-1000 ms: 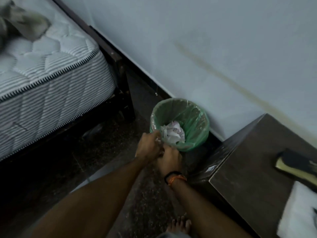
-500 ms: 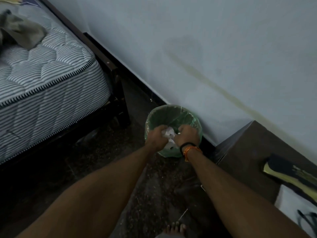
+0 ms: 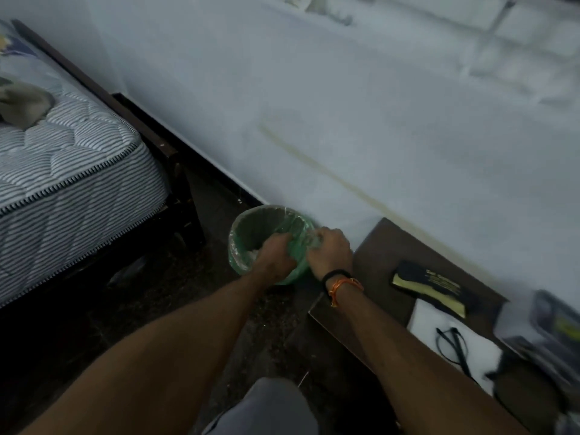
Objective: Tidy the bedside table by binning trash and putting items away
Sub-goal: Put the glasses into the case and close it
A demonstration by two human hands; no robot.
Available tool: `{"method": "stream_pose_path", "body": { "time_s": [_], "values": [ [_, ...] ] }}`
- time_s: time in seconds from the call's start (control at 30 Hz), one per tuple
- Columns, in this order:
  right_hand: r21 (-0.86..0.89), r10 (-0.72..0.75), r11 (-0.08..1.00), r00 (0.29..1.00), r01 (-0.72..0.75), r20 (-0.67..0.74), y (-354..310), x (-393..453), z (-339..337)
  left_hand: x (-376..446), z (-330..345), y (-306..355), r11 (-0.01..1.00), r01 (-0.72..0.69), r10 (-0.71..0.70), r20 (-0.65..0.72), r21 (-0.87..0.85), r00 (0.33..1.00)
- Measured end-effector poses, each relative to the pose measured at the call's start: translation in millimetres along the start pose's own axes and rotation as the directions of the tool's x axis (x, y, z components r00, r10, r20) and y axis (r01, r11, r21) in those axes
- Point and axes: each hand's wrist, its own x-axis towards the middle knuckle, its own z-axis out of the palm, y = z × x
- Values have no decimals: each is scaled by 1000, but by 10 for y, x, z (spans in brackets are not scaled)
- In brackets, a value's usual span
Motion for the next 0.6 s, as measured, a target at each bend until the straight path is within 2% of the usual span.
{"method": "stream_pose_path", "body": {
  "time_s": [0.17,0.37,0.5,0.6],
  "values": [
    [-5,-50,999,993,49,-106,264,-469,-519,-480,99,684,982,-189,189,-54,2,980],
    [9,44,999,982,-43,-183,809,-1118,-970,-976,443,1138,920,-389,384,91,43,919],
    [35,130,991,970,-126,-206,1259,-1502,-1231,-1276,715,1392,870,-485,471,139,86,871],
    [58,207,978,952,-199,-227,1586,-1715,-1383,-1413,946,1557,889,-458,447,179,26,877]
  ]
}}
